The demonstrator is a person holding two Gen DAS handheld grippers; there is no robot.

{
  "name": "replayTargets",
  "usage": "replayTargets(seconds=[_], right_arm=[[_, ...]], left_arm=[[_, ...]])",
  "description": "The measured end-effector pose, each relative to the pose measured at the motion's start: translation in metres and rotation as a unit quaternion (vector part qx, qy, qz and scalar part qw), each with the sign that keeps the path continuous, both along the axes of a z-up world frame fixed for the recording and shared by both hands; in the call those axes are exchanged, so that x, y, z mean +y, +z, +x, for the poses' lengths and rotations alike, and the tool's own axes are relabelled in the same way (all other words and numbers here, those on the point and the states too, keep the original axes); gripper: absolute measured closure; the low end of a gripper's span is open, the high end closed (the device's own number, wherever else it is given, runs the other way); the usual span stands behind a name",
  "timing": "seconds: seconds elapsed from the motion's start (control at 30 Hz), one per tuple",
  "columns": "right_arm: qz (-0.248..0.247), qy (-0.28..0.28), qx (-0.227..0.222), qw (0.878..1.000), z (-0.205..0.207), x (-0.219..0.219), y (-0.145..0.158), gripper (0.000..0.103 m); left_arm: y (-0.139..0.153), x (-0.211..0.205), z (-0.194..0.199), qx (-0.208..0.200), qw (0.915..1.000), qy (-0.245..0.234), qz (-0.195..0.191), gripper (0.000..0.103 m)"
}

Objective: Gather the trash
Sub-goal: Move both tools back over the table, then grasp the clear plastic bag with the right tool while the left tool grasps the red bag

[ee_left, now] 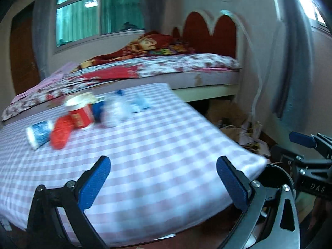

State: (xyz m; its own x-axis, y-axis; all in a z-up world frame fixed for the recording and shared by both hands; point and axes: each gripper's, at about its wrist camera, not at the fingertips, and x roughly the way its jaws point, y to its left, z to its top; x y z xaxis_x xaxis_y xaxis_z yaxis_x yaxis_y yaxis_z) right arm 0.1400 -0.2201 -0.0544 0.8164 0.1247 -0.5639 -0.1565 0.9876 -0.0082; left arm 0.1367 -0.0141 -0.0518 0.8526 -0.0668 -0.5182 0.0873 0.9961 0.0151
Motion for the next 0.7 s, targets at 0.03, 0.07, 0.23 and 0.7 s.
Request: replayTargets(seconds=[0.03,0.07,0.23,0.7], right_arm=[[0.002,0.011,0.0,1.0,0.006,0.011,0.001,0.029],[0.002,0.021,0.0,1.0,0.009,0.022,0.002,0.029],[-0.002,0.064,-0.005,0.998,0.029,0.07,0.009,0.029],[-0.019,0.156,-0.005,0.988,0.112,0.191,0.022,0.029]], left_arm=[[0.0,0.011,0.0,0.0,0.9999,0.012,0.001,0.001],[-0.001,0.022,0.001,0.001,0.9997,0.023,0.002,0.001],[-0.002,0.081,0.006,-0.001,0.9966,0.082,0.001,0.001],[-0.009,0.193,0.064,0.015,0.9862,0.165,-0.009,0.001]])
